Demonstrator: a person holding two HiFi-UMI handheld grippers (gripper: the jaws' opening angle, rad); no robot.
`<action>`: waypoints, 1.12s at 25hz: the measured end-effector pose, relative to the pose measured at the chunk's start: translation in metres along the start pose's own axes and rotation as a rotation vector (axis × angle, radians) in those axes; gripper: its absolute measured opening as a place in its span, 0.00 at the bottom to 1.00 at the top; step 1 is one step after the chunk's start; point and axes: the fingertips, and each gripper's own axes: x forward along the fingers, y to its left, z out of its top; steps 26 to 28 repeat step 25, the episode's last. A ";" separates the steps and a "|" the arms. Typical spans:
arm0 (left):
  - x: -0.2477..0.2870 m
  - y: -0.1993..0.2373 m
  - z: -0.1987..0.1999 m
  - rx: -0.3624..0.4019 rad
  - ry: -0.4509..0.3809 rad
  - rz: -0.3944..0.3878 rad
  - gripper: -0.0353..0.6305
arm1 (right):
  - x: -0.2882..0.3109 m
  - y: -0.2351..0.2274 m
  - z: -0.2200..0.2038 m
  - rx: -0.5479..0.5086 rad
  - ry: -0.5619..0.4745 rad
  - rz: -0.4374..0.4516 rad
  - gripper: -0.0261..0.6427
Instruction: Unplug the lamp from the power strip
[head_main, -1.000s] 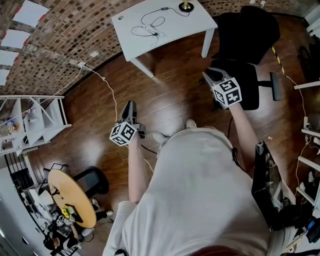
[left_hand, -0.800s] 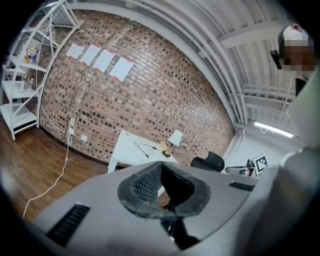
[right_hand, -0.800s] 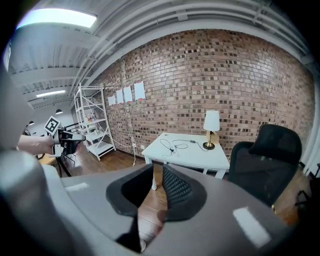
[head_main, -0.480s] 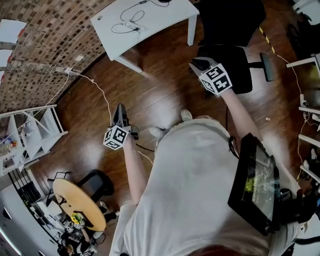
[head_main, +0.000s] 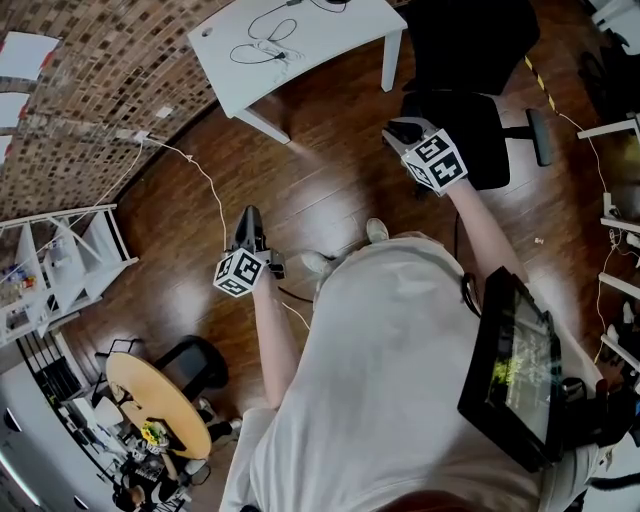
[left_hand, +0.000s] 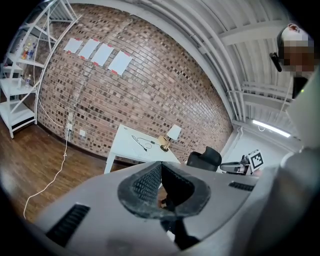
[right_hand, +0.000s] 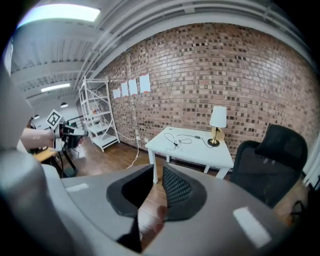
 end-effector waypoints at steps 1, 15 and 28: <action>0.001 0.000 -0.001 0.000 0.003 -0.002 0.06 | 0.002 0.000 -0.002 -0.031 0.020 -0.011 0.11; 0.017 -0.010 0.002 0.026 0.013 -0.006 0.06 | 0.009 -0.023 -0.007 -0.098 0.040 -0.034 0.06; 0.036 -0.029 0.010 0.028 0.048 -0.034 0.07 | -0.008 -0.052 0.057 -0.228 0.011 -0.053 0.06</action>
